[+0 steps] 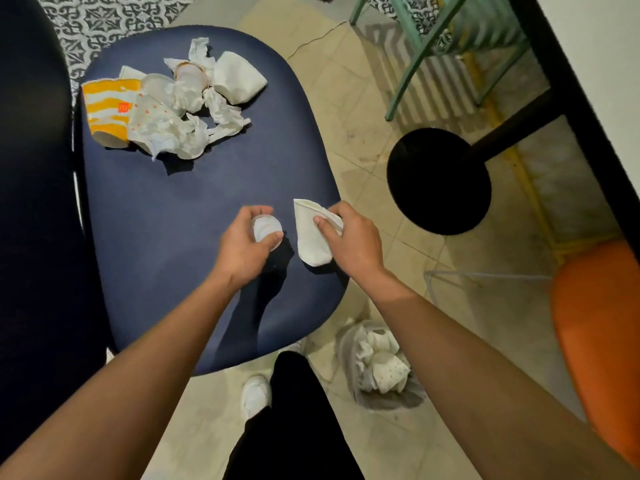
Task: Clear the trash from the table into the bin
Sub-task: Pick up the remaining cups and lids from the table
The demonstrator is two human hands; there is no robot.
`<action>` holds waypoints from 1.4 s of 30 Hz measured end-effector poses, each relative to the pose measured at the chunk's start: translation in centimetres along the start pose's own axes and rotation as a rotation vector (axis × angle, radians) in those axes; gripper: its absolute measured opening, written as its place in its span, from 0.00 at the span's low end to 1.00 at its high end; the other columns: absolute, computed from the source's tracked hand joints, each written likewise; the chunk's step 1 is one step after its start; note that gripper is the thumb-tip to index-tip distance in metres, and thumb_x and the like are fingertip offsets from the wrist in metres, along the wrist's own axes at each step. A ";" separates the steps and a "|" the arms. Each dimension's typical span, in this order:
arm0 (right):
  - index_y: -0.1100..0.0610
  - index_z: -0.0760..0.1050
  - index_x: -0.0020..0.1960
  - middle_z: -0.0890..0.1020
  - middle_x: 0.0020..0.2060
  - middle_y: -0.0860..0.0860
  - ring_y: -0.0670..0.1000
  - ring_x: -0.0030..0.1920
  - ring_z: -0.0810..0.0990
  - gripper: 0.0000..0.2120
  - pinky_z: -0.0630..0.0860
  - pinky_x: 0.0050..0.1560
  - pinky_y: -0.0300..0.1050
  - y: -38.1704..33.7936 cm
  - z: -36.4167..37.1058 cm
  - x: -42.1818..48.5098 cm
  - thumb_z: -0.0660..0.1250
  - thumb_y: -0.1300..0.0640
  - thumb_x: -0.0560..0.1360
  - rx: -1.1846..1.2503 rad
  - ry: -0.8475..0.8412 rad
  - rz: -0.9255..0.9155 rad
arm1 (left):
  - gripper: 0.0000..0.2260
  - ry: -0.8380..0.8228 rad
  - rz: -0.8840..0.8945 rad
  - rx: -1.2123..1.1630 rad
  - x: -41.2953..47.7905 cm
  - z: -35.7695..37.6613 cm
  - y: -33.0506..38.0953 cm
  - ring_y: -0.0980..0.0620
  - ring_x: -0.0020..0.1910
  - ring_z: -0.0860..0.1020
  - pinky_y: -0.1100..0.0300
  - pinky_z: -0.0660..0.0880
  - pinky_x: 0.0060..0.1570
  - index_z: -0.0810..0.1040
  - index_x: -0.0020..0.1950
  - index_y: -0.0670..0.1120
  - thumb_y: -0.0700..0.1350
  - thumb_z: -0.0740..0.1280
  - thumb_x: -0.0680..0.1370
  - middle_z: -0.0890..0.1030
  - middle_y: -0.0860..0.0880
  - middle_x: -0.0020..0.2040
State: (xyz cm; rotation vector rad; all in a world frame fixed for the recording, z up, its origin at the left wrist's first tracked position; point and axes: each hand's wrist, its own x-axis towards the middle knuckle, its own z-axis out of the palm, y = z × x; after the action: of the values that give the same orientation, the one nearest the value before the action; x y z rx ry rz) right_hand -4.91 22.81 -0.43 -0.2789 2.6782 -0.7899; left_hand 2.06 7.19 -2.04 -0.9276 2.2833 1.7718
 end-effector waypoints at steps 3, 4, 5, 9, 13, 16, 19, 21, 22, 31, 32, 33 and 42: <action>0.54 0.73 0.55 0.82 0.49 0.53 0.56 0.47 0.78 0.13 0.66 0.41 0.41 1.3 -0.7 -2.5 0.62 0.46 0.77 0.005 0.025 0.029 | 0.15 -0.070 0.016 0.056 -1.9 1.4 -0.1 0.50 0.51 0.76 0.54 0.75 0.54 0.72 0.59 0.51 0.42 0.69 0.75 0.76 0.52 0.53; 0.54 0.73 0.55 0.82 0.49 0.53 0.55 0.46 0.78 0.13 0.66 0.41 0.41 1.9 -0.9 -3.3 0.62 0.46 0.77 0.009 0.034 0.042 | 0.15 -0.085 0.019 0.069 -2.5 1.9 -0.2 0.50 0.50 0.76 0.54 0.75 0.53 0.72 0.60 0.51 0.42 0.69 0.75 0.76 0.52 0.52; 0.54 0.73 0.55 0.82 0.49 0.53 0.54 0.45 0.78 0.13 0.65 0.40 0.41 2.4 -1.1 -4.0 0.62 0.46 0.77 0.012 0.043 0.059 | 0.15 -0.095 0.022 0.074 -3.1 2.4 -0.3 0.51 0.48 0.75 0.54 0.75 0.51 0.72 0.60 0.51 0.43 0.69 0.75 0.76 0.52 0.52; 0.56 0.73 0.56 0.81 0.46 0.53 0.52 0.41 0.75 0.13 0.65 0.37 0.40 5.3 -1.8 -6.7 0.62 0.48 0.77 0.051 0.081 0.136 | 0.14 -0.133 0.054 0.107 -5.2 4.5 -0.2 0.54 0.51 0.74 0.66 0.72 0.46 0.73 0.61 0.51 0.44 0.67 0.76 0.75 0.55 0.54; 0.57 0.74 0.52 0.78 0.38 0.51 0.52 0.38 0.75 0.10 0.64 0.30 0.39 9.3 -2.1 -9.4 0.63 0.51 0.77 0.093 0.136 0.212 | 0.13 -0.186 0.055 0.091 -7.2 7.7 -0.7 0.55 0.50 0.75 0.65 0.71 0.48 0.73 0.60 0.53 0.45 0.67 0.76 0.75 0.55 0.54; 0.56 0.74 0.51 0.77 0.36 0.51 0.53 0.37 0.75 0.09 0.65 0.32 0.41 12.7 -1.7 -11.2 0.63 0.52 0.76 0.098 0.113 0.291 | 0.12 -0.247 0.070 0.117 -8.7 10.7 -2.1 0.56 0.48 0.75 0.68 0.71 0.44 0.73 0.59 0.53 0.46 0.67 0.76 0.77 0.56 0.52; 0.56 0.74 0.50 0.77 0.36 0.52 0.56 0.38 0.76 0.08 0.66 0.37 0.42 16.5 -0.6 -12.6 0.63 0.53 0.75 0.077 0.045 0.365 | 0.12 -0.295 0.068 0.183 -9.9 14.1 -4.2 0.56 0.48 0.75 0.64 0.71 0.47 0.73 0.59 0.51 0.45 0.66 0.77 0.76 0.56 0.52; 0.56 0.74 0.50 0.77 0.36 0.52 0.56 0.39 0.76 0.08 0.67 0.38 0.42 19.1 0.4 -13.6 0.63 0.53 0.75 0.071 -0.013 0.386 | 0.12 -0.308 0.031 0.221 -10.5 16.5 -5.8 0.53 0.49 0.75 0.61 0.71 0.51 0.72 0.60 0.49 0.44 0.64 0.77 0.76 0.53 0.53; 0.56 0.74 0.49 0.76 0.35 0.53 0.56 0.39 0.76 0.09 0.66 0.38 0.42 20.5 0.9 -14.1 0.62 0.52 0.75 0.071 -0.037 0.380 | 0.11 -0.315 0.003 0.229 -10.8 17.7 -6.7 0.52 0.49 0.75 0.59 0.72 0.51 0.72 0.60 0.48 0.43 0.63 0.78 0.76 0.52 0.52; 0.59 0.72 0.53 0.79 0.46 0.61 0.61 0.49 0.78 0.07 0.64 0.40 0.43 31.6 6.0 -16.3 0.59 0.58 0.77 0.051 -0.125 0.493 | 0.17 -0.378 -0.168 0.316 -12.4 28.5 -15.9 0.40 0.56 0.75 0.54 0.71 0.55 0.67 0.65 0.45 0.37 0.59 0.76 0.75 0.41 0.61; 0.60 0.72 0.55 0.79 0.48 0.61 0.60 0.50 0.78 0.08 0.64 0.41 0.42 32.4 6.6 -16.2 0.59 0.58 0.78 0.063 -0.122 0.511 | 0.17 -0.381 -0.149 0.346 -12.4 29.4 -16.9 0.40 0.57 0.75 0.53 0.70 0.55 0.67 0.65 0.44 0.36 0.59 0.76 0.74 0.42 0.63; 0.61 0.72 0.57 0.80 0.51 0.60 0.60 0.52 0.77 0.11 0.64 0.43 0.41 33.2 7.3 -15.9 0.59 0.58 0.79 0.076 -0.118 0.524 | 0.18 -0.380 -0.128 0.376 -12.3 30.2 -17.9 0.40 0.59 0.74 0.53 0.69 0.55 0.66 0.65 0.43 0.35 0.59 0.76 0.72 0.43 0.65; 0.63 0.64 0.66 0.75 0.58 0.59 0.57 0.56 0.75 0.16 0.64 0.45 0.42 37.3 13.3 -13.7 0.53 0.55 0.82 0.053 -0.174 0.544 | 0.25 -0.422 -0.186 0.481 -11.0 34.5 -23.3 0.41 0.66 0.69 0.54 0.67 0.61 0.60 0.71 0.42 0.31 0.59 0.74 0.60 0.41 0.72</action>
State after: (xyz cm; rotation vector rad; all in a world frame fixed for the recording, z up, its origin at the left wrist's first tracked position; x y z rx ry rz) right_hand 9.20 50.97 -28.07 0.3653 2.3869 -0.6249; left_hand 13.55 39.78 -27.79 -0.5839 2.1140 1.1287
